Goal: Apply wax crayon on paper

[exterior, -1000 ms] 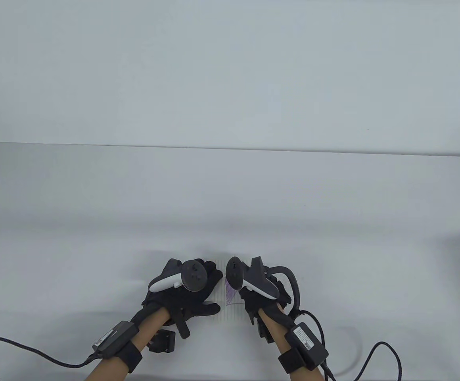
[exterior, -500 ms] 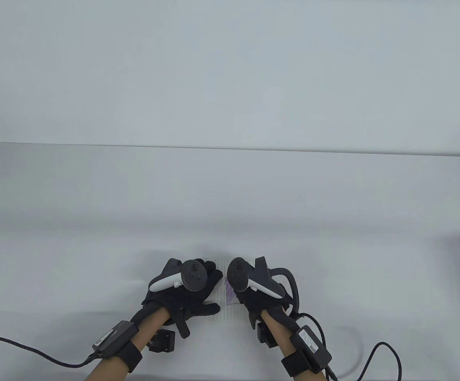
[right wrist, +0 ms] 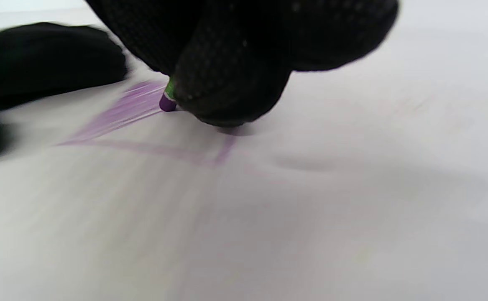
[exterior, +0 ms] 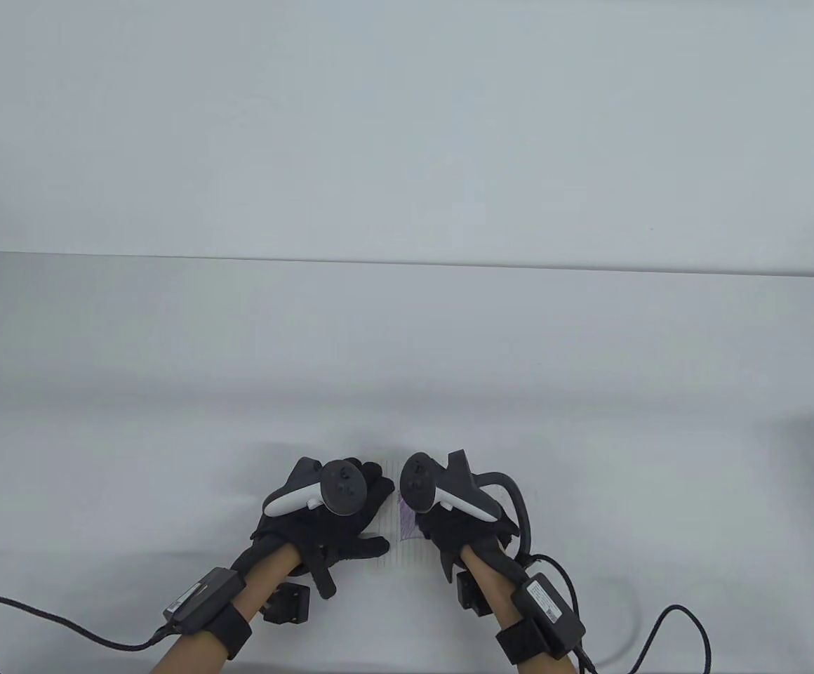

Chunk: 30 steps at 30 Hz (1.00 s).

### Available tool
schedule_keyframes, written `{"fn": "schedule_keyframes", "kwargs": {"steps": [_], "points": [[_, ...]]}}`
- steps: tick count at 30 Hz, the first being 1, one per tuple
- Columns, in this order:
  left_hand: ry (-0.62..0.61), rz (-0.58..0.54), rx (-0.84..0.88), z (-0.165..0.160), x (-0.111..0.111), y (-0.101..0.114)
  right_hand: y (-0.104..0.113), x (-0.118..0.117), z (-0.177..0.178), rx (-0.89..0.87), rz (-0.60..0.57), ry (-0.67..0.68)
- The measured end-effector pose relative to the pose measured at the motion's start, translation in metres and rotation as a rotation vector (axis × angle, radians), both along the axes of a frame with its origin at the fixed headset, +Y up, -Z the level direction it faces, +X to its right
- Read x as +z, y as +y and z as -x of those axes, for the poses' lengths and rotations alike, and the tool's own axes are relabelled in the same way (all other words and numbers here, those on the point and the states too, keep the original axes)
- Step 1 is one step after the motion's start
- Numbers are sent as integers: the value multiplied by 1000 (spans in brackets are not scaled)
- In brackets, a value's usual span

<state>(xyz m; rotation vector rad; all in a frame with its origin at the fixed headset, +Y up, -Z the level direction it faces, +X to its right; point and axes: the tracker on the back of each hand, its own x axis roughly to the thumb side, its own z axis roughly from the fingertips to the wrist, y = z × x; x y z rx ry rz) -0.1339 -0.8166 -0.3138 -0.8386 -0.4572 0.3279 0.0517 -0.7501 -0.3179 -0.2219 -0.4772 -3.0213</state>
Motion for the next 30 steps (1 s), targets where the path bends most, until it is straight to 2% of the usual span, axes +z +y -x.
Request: {"fn": "schedule_keyframes", "kwargs": {"steps": [1, 3, 5, 6, 7, 8, 9, 12, 14, 15, 17, 18, 19, 21, 24, 26, 29, 30], "points": [[0, 1, 0, 0, 0, 0, 0, -2, -2, 52, -64, -6], [0, 0, 0, 0, 0, 0, 0, 3, 1, 43, -99, 29], [0, 0, 0, 0, 0, 0, 1, 11, 8, -51, 1, 115], [0, -1, 0, 0, 0, 0, 0, 14, 12, -144, 150, 151], [0, -1, 0, 0, 0, 0, -2, 15, 14, -183, 239, 164], [0, -1, 0, 0, 0, 0, -3, 15, 14, -165, 290, 119], [1, -2, 0, 0, 0, 0, -2, 11, 11, -137, 171, 123], [1, -2, 0, 0, 0, 0, -3, -1, -2, 27, -71, -4], [1, -1, 0, 0, 0, 0, -4, -1, -4, 77, -154, -14], [1, 0, 1, 0, 0, 0, -3, 4, -2, 42, -150, 29], [1, 0, 1, 0, 0, 0, -3, 9, 2, -96, -29, 120], [1, 0, 1, 0, 0, 0, -5, 9, 4, -173, 85, 131], [1, 0, 2, 0, 0, 0, -5, 10, 4, -165, 108, 51], [1, 0, 2, 0, 0, 0, -5, 1, -1, -49, -58, 27], [1, 1, 3, 0, 0, 0, -4, -1, -4, 35, -150, 10], [1, 0, 2, 0, 0, 0, -3, 3, -1, -21, -85, 64], [2, 0, 3, 0, 0, 0, -3, 11, 6, -190, 252, 126], [2, 1, 4, 0, 0, 0, -2, 13, 5, -166, 228, 95]]}}
